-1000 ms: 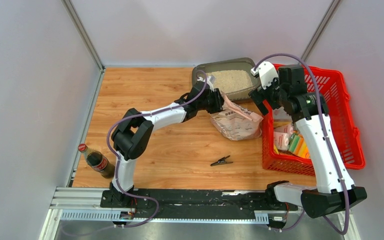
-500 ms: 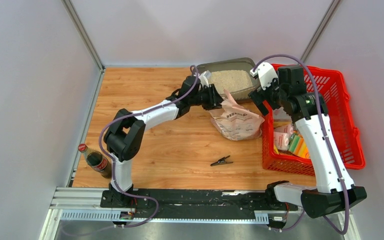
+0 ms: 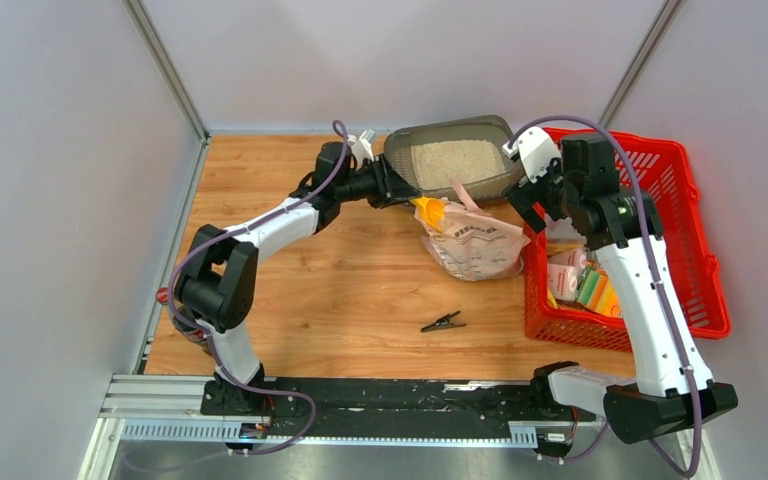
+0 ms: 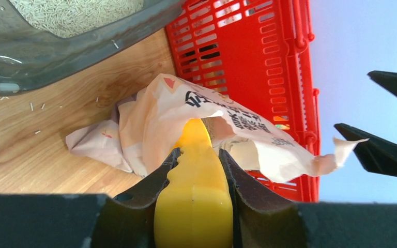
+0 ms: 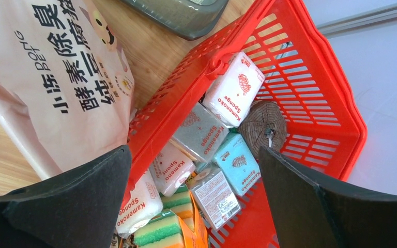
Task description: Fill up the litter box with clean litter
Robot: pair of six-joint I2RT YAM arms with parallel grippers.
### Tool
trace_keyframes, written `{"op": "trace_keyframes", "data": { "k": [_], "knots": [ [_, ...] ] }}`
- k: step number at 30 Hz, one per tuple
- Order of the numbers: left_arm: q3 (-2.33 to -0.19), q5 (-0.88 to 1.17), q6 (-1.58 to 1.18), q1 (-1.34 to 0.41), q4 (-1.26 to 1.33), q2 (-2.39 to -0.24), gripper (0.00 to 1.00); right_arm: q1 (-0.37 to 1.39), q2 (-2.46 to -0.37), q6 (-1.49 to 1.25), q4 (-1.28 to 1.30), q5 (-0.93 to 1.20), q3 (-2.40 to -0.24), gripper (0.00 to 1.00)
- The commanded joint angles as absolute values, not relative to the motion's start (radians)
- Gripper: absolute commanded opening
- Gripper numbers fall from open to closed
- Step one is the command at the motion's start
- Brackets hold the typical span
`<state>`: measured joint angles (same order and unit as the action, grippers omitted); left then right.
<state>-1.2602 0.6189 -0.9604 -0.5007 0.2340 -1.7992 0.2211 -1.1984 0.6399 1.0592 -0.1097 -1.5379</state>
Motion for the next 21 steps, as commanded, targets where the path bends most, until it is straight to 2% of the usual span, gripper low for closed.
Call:
{"op": "trace_keyframes", "data": {
  "k": [1, 21],
  "knots": [
    [-1.253, 0.702, -1.034, -0.468, 0.389, -1.733, 0.0, 0.219, -1.18, 0.664, 1.081, -0.152, -1.572, 1.0],
    [-1.138, 0.741, -1.163, -0.377, 0.522, -1.709, 0.0, 0.219, -1.213, 0.663, 1.157, -0.183, -1.651, 1.0]
  ]
}}
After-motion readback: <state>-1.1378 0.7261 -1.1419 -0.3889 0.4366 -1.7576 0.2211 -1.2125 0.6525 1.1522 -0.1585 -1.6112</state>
